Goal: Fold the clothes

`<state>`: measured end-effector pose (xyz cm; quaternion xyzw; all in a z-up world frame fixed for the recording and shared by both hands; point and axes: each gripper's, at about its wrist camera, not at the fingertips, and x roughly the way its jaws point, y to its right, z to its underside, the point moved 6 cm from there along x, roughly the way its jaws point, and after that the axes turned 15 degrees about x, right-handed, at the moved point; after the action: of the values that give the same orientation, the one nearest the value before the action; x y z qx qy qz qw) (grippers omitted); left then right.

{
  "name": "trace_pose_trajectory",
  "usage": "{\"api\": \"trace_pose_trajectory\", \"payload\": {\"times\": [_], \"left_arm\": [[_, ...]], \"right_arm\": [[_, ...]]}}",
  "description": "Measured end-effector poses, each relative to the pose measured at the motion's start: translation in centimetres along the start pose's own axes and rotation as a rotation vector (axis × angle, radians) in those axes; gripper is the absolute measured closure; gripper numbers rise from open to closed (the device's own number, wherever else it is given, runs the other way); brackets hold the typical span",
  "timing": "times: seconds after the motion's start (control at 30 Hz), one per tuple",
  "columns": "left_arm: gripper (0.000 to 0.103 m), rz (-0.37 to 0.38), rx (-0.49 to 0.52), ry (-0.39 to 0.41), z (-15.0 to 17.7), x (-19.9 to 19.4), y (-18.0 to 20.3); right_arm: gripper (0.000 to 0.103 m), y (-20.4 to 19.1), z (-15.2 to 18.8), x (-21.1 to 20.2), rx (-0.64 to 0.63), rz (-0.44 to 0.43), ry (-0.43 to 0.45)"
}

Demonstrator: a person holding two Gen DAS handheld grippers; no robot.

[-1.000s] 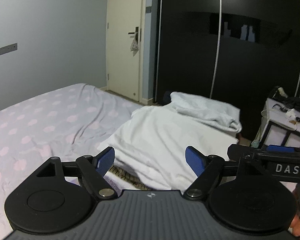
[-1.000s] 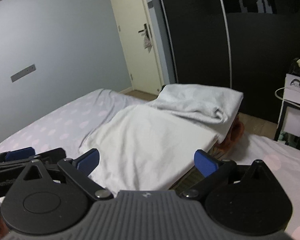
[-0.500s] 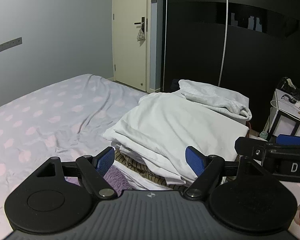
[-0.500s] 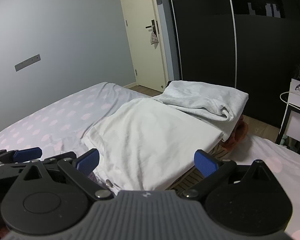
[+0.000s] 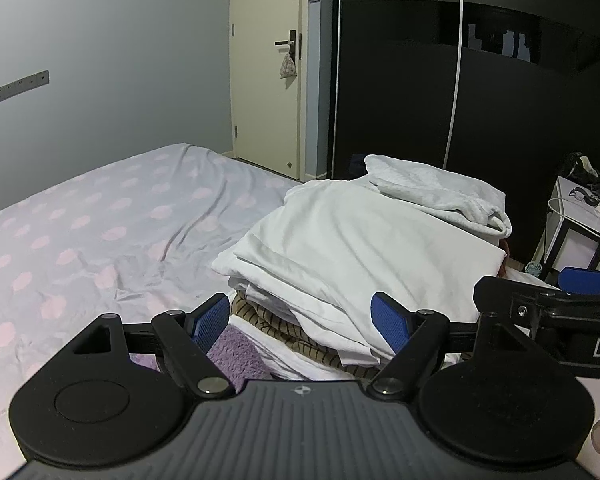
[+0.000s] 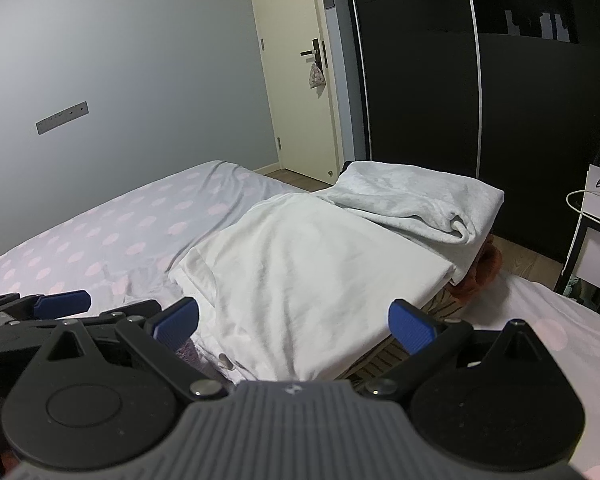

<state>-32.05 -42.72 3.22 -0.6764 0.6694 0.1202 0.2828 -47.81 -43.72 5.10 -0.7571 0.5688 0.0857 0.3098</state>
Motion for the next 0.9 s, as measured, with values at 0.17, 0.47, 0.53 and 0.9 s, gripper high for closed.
{"api": "trace_pose_trajectory", "payload": {"times": [0.17,0.47,0.53,0.9], "left_arm": [[0.026,-0.002,0.0,-0.001,0.05,0.0,-0.11],[0.026,0.0,-0.004,-0.003,0.14,0.08,-0.32],[0.026,-0.005,-0.005,-0.005,0.08,0.19,-0.34],[0.026,-0.004,-0.011,-0.017,0.22,0.47,-0.27]], "right_arm": [[0.001,-0.15,0.08,-0.01,0.001,-0.001,-0.002],[0.001,-0.21,0.2,-0.05,-0.002,-0.002,-0.006],[0.001,-0.24,0.25,-0.04,-0.003,-0.002,-0.006],[0.001,-0.19,0.56,0.09,-0.002,0.001,-0.029]]}}
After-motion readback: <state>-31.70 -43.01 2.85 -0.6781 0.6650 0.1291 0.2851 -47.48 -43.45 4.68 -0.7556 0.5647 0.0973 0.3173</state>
